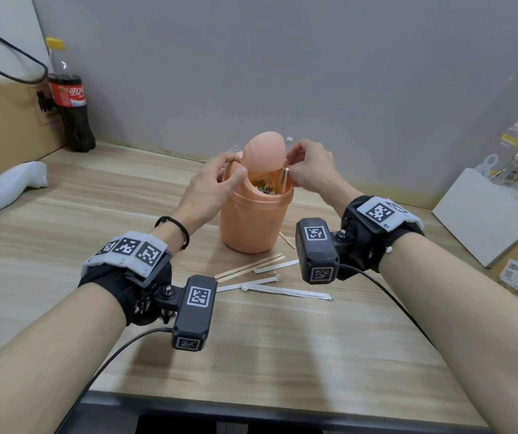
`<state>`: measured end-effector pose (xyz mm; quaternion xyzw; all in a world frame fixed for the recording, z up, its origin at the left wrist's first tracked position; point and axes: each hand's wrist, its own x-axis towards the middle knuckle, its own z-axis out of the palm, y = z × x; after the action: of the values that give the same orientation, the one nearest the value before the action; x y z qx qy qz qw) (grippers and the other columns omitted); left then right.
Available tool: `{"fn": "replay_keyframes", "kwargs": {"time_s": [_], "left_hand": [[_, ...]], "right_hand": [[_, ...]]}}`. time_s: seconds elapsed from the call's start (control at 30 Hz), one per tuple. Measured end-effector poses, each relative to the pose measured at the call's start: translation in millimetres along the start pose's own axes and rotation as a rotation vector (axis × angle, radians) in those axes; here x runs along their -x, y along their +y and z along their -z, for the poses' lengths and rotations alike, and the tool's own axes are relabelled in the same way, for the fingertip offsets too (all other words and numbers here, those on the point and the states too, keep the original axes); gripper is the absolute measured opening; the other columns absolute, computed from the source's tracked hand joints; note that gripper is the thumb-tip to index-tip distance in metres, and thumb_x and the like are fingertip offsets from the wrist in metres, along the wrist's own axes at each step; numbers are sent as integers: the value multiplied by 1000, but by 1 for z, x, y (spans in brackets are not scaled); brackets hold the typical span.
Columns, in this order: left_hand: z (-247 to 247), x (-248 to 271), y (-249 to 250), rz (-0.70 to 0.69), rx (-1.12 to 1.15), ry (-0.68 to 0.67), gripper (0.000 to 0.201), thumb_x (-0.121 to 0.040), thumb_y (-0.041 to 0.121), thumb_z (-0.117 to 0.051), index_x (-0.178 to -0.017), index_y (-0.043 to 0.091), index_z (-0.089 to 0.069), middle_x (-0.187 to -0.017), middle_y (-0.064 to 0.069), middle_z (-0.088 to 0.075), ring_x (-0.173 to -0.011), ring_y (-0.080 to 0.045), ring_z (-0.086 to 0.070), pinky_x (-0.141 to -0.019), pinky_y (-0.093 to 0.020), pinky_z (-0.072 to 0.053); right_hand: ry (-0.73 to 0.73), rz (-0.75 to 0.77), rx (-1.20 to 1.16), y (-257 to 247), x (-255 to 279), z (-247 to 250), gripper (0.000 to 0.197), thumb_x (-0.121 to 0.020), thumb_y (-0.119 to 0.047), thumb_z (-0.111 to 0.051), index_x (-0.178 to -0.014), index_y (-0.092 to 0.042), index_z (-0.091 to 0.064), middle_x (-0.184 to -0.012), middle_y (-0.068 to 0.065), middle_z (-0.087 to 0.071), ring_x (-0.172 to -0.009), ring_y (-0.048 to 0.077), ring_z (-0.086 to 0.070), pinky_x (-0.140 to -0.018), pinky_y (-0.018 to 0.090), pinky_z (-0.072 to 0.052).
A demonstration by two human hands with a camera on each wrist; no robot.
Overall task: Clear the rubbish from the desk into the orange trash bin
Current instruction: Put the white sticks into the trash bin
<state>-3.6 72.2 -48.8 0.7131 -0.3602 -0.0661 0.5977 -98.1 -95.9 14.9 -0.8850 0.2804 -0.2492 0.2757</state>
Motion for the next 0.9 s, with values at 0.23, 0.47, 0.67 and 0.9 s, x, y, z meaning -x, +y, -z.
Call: {"fn": "replay_keyframes", "kwargs": {"time_s": [0.23,0.47,0.67,0.9], "left_hand": [[0,1,5,20,3,3,13,-94,44,-58,-106,46,-58,-119,7,-67,-115,-5,-59,-81,-13,-40],[2,4,13,47,-16,-2,9,-94,39,-57,-103,43,-58,-111,7,-69,-91,10,-56,-68,-7,-38],[0,5,15,53,-23,0,10,-94,40,-57,-103,41,-60,-108,6,-71,-89,3,-57,-72,-16,-40],[3,7,13,57,-38,12,8,-95,41,-54,-102,43,-57,-98,8,-70,-86,-4,-57,-73,-20,-42]], "right_hand": [[61,8,67,0,0,1,13,-79,-4,-60,-79,-16,-64,-86,7,-70,-78,23,-68,-69,36,-59],[-60,8,4,2,3,-2,25,-88,-8,-56,-110,-15,-66,-109,6,-69,-104,22,-61,-89,38,-53],[-2,-1,25,3,-3,4,14,-77,-6,-64,-75,-19,-59,-87,10,-70,-84,20,-65,-56,25,-50],[-233,36,-42,10,-2,21,7,-85,-10,-62,-92,-13,-63,-94,11,-73,-92,26,-70,-86,40,-58]]}}
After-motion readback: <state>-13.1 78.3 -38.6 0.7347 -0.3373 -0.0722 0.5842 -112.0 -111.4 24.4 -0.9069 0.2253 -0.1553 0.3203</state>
